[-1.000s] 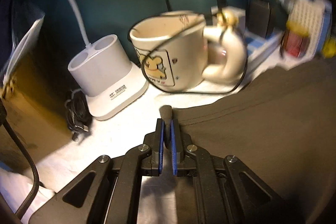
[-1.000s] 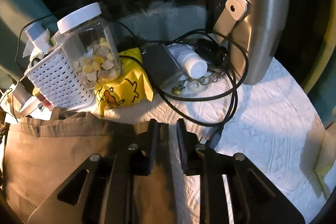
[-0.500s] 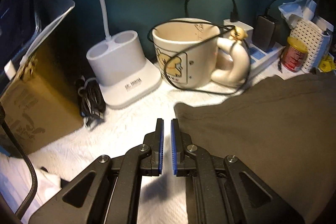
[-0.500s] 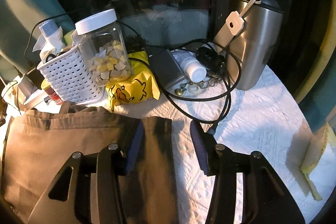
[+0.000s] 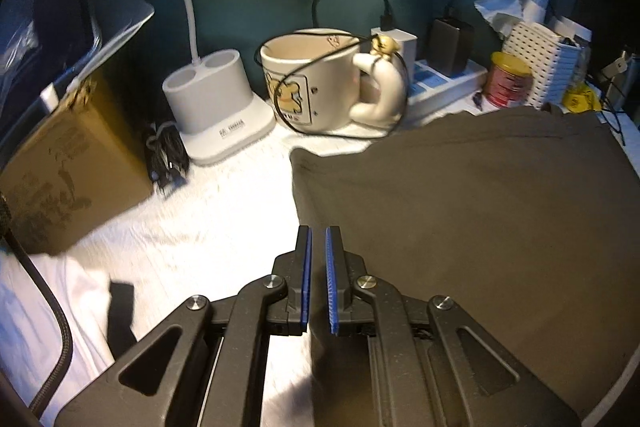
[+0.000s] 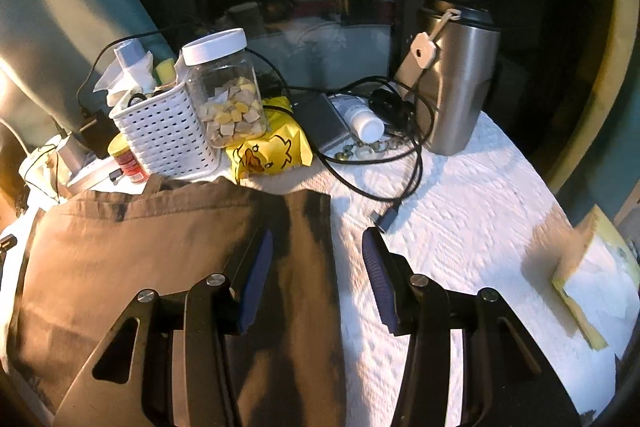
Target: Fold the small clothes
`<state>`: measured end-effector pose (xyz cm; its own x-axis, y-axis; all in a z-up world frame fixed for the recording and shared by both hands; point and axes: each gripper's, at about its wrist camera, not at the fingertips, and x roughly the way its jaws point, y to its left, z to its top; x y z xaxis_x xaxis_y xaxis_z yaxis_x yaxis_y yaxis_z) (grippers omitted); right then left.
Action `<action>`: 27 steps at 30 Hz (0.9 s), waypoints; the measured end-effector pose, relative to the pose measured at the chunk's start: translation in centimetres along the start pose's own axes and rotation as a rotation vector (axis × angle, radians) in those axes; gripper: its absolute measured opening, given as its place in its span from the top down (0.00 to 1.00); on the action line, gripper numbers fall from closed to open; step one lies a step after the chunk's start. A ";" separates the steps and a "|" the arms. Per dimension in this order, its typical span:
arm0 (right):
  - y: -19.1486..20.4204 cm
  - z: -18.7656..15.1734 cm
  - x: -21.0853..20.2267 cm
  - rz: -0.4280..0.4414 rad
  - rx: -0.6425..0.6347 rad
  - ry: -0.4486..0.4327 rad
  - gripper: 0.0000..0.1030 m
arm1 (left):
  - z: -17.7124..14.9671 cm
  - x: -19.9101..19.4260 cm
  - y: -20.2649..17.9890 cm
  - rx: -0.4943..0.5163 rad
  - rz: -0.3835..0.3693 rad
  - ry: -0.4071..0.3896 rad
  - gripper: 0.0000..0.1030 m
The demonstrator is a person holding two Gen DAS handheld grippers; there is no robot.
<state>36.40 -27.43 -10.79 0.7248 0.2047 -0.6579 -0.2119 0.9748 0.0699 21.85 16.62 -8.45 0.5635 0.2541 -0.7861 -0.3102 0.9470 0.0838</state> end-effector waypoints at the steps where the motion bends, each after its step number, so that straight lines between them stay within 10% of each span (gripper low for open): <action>1: 0.0 -0.2 -0.3 0.001 0.001 -0.002 0.52 | -0.4 -0.3 0.0 -0.006 -0.009 0.001 0.94; 27: -4.1 -15.9 -7.5 0.122 0.125 0.156 0.52 | -13.7 -7.9 0.4 -0.168 -0.122 0.106 0.93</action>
<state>21.42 -34.37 -18.05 0.5867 0.3152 -0.7459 -0.2018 0.9490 0.2423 6.81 12.29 -10.59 0.5234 0.1096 -0.8450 -0.3729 0.9211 -0.1115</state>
